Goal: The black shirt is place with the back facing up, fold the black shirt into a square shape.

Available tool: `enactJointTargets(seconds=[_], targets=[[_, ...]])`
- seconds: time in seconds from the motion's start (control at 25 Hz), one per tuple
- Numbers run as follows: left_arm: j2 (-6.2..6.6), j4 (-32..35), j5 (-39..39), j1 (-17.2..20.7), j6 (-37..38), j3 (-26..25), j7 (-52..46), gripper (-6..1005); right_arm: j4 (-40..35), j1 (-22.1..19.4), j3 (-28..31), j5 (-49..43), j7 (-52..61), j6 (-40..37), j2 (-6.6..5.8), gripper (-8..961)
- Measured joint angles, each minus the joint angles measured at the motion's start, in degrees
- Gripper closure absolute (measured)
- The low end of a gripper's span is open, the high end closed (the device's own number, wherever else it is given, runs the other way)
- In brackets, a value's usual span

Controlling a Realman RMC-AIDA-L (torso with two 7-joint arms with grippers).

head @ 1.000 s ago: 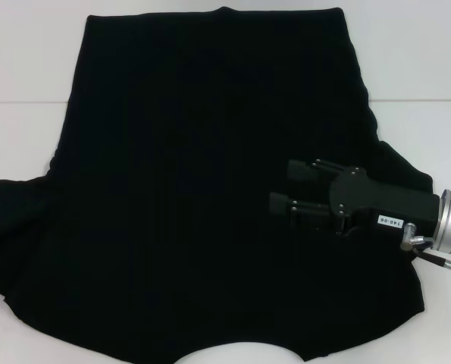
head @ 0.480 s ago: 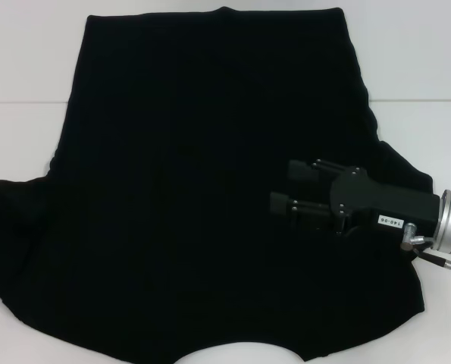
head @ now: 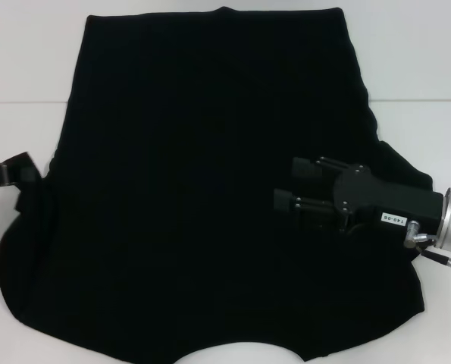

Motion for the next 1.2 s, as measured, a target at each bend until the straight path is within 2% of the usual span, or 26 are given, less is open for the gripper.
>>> enactJointTargets(seconds=[0.12,0.52,0.72,1.0,1.2], targets=[[-0.68,-0.05,-2.09,0.03,0.63,2.62,0.18,987,0.0,-0.14,0.24,0.0,0.0,0.0,-0.03,100],[-1.75,-3.78,-5.27,-0.81,2.35,4.79,3.7,986,0.0,-0.42,0.29,0.0,0.0,-0.01,0.06,101],[-2.55,-5.94,-5.37,-1.32,2.22,5.43,6.21,949,0.0,-0.46,0.28,0.0,0.0,-0.01,0.06,100],[-2.45,-8.79,-5.4,-2.57,2.9,5.44,6.58,898,-0.03,-0.43,0.28,0.0,0.0,-0.18,0.01,99],[-3.16,-9.64,-5.79,-3.12,3.89,5.44,7.68,861,-0.34,-0.43,0.66,0.0,0.44,-0.04,-0.32,99]])
